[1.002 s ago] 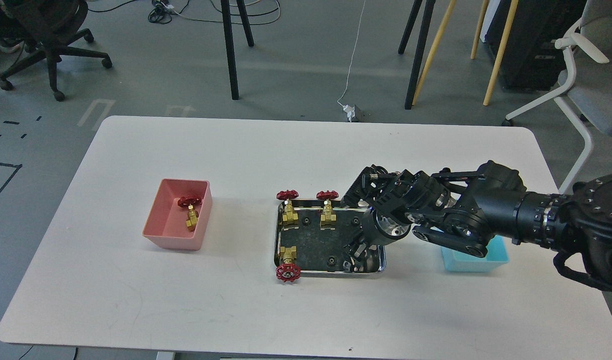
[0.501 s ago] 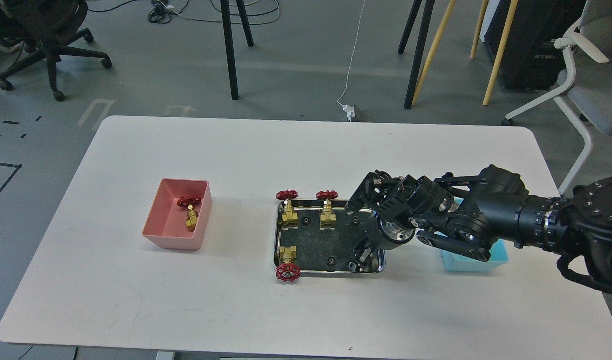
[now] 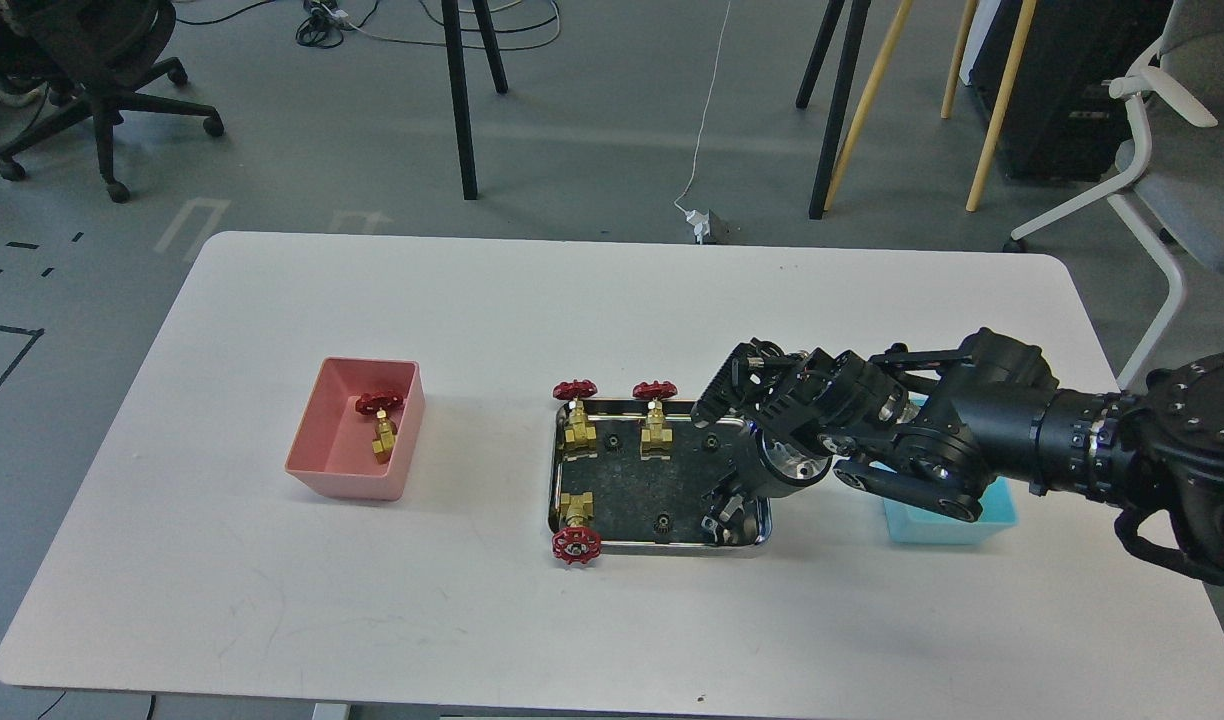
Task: Place valve in pink box and gear in blue box
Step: 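Lift the gear and lower it with the right gripper into the blue box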
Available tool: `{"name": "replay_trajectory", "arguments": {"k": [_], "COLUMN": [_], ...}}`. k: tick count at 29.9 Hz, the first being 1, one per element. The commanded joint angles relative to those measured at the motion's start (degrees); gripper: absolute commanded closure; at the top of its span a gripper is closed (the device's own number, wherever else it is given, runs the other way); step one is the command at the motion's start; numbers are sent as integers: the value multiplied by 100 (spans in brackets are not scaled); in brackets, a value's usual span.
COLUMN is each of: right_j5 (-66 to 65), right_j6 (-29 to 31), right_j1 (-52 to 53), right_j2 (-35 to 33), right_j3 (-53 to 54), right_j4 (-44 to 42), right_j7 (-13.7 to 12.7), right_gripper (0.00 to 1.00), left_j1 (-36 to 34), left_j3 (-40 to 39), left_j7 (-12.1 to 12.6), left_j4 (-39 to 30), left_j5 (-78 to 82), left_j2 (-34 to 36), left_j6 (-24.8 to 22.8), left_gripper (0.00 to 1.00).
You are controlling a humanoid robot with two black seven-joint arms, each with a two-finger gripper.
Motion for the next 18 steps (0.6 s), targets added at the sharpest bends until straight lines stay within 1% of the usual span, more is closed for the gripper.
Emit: {"name": "replay_trajectory", "arguments": {"k": [1, 4, 6, 9, 11, 15, 18], "right_j5": [30, 126, 170, 293, 355, 364, 346], "right_j6": [-4, -4, -4, -4, -4, -4, -4], "right_j1": [150, 388, 485, 696, 714, 626, 442], "right_j2": [16, -28, -194, -808, -1213, -2285, -2865], "right_j3": [191, 744, 938, 1044, 1088, 1088, 1062], "right_j4": [-59, -59, -59, 73, 327, 924, 1338], "right_j7": [4, 22, 31, 39, 39, 39, 39], "right_gripper": [93, 93, 93, 93, 93, 93, 93], "left_j1": [-1, 8, 8, 8, 8, 8, 8], "left_j3": [9, 9, 9, 9, 9, 9, 9], "left_j7": [0, 0, 0, 0, 0, 0, 0], "left_j4": [0, 0, 0, 0, 0, 0, 0], "left_j5": [0, 0, 0, 0, 0, 0, 0], "left_j2": [0, 0, 0, 0, 0, -9, -44], "left_j6": [0, 0, 0, 0, 0, 0, 0], "left_gripper": [5, 5, 5, 5, 5, 5, 5]}}
